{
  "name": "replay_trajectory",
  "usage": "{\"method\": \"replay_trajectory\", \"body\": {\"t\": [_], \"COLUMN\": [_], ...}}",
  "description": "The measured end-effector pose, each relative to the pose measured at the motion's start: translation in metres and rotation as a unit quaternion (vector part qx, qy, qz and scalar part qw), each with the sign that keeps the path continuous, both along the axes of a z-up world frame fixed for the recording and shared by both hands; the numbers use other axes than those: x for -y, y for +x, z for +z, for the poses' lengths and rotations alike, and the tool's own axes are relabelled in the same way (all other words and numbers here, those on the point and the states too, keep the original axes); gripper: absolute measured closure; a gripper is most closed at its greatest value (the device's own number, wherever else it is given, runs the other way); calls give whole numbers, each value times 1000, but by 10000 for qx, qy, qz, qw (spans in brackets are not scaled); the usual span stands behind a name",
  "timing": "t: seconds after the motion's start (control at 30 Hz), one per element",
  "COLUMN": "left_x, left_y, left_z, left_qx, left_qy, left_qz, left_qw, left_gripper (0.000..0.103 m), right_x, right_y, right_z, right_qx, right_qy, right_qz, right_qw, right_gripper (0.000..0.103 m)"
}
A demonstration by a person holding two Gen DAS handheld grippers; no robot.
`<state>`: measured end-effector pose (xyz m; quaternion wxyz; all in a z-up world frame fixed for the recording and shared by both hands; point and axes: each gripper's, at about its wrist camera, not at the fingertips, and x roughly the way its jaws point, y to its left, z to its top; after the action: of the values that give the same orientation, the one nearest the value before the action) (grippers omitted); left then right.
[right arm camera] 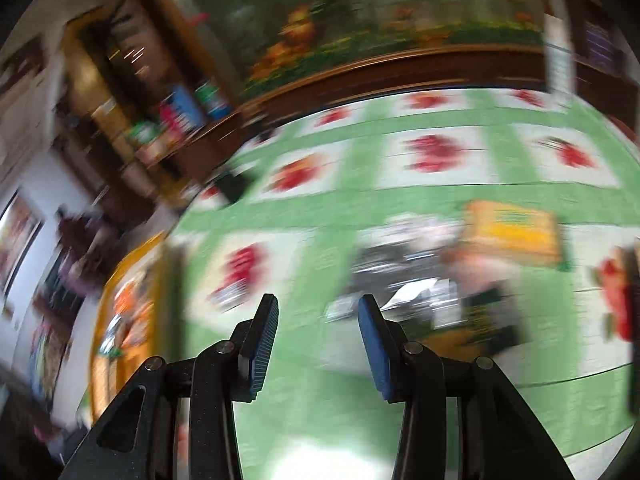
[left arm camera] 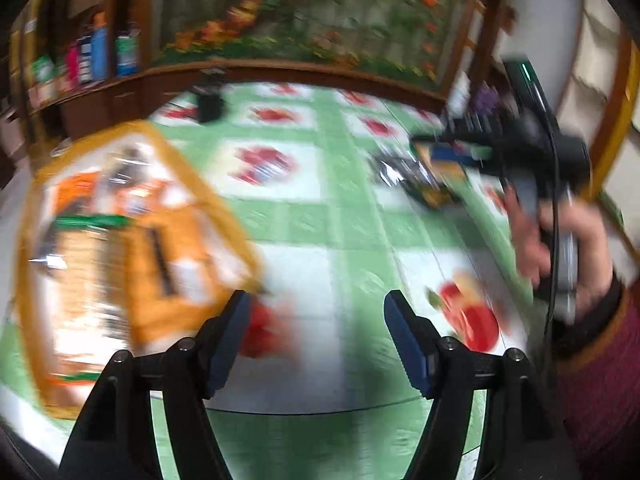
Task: Organize snacks
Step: 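Open the left gripper over the tray while the right releases the milk carton there, then grasp a silver foil pack with the left while the right grasps the green cracker bag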
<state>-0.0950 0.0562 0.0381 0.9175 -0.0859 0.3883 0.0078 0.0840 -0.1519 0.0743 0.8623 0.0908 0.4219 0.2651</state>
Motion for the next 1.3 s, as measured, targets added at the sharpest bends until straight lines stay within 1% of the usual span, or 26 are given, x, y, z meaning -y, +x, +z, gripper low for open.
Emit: {"method": "replay_trajectory", "body": {"t": [0.07,0.1,0.17,0.2,0.27,0.37,0.4,0.47,0.5,0.53,0.57,0.6,0.63,0.67,0.7,0.77,0.8,0.87,0.93,0.97,1.07,1.13,1.2,1.23,1.3], "left_x": [15,19,20,19,15,8,6,4,4,4,3,3,3,3,3,2,0,-4,-8,-10,-19,-23,-24,-24,-21], "left_y": [10,12,10,10,13,12,12,13,13,14,15,16,18,20,23,33,41,60,81,93,133,158,180,190,206], "left_z": [-11,-11,-6,-7,-11,-13,-14,-15,-15,-15,-15,-15,-14,-12,-10,-1,5,17,24,25,23,17,8,3,-7], "left_qx": [-254,-274,-84,-103,-234,-272,-288,-332,-348,-356,-366,-373,-376,-383,-393,-406,-401,-386,-389,-457,-618,-797,-920,-1043,-1227], "left_qy": [148,227,233,220,57,-160,-228,-347,-388,-408,-418,-423,-436,-442,-455,-594,-707,-968,-1184,-1249,-1644,-1754,-1683,-1645,-1630], "left_qz": [-167,-212,-173,-138,-110,-43,-41,-49,-63,-65,-60,-55,-57,-64,-69,-95,-108,-42,48,148,503,791,955,1129,1232], "left_qw": [9994,9991,9995,9996,9996,9995,9993,9988,9986,9985,9984,9984,9983,9983,9982,9974,9966,9945,9922,9910,9832,9781,9768,9743,9712], "left_gripper": [35,35,33,31,31,31,31,31,31,31,31,31,31,31,31,30,28,11,10,10,10,10,10,10,10], "right_x": [20,28,32,28,25,14,10,2,-8,-15,-20,-19,-16,-12,-8,4,9,27,41,47,62,70,77,81,88], "right_y": [16,27,41,49,58,67,66,59,49,41,30,23,21,20,19,19,21,22,23,23,19,18,19,22,26], "right_z": [-4,-7,-11,-13,-18,-30,-33,-37,-38,-39,-38,-33,-28,-22,-16,-8,-7,-3,0,2,10,10,8,7,4], "right_qx": [-107,-168,-248,-251,-301,-420,-501,-726,-982,-1185,-1319,-1247,-1173,-1067,-884,-652,-677,-692,-680,-669,-586,-600,-670,-735,-854], "right_qy": [159,238,226,217,212,205,177,186,94,29,106,264,326,236,38,-138,-122,-2,105,162,370,493,600,675,810], "right_qz": [-268,-398,-508,-503,-492,-394,-220,303,832,1236,1632,1738,1689,1514,1313,920,798,550,361,295,145,40,-113,-186,-298], "right_qw": [9995,9988,9981,9982,9981,9981,9983,9967,9916,9852,9777,9765,9781,9824,9874,9935,9944,9961,9970,9972,9975,9970,9959,9948,9926], "right_gripper": [58,58,58,58,58,58,58,58,58,58,58,58,58,58,58,58,58,58,58,58,58,58,58,58,58]}}
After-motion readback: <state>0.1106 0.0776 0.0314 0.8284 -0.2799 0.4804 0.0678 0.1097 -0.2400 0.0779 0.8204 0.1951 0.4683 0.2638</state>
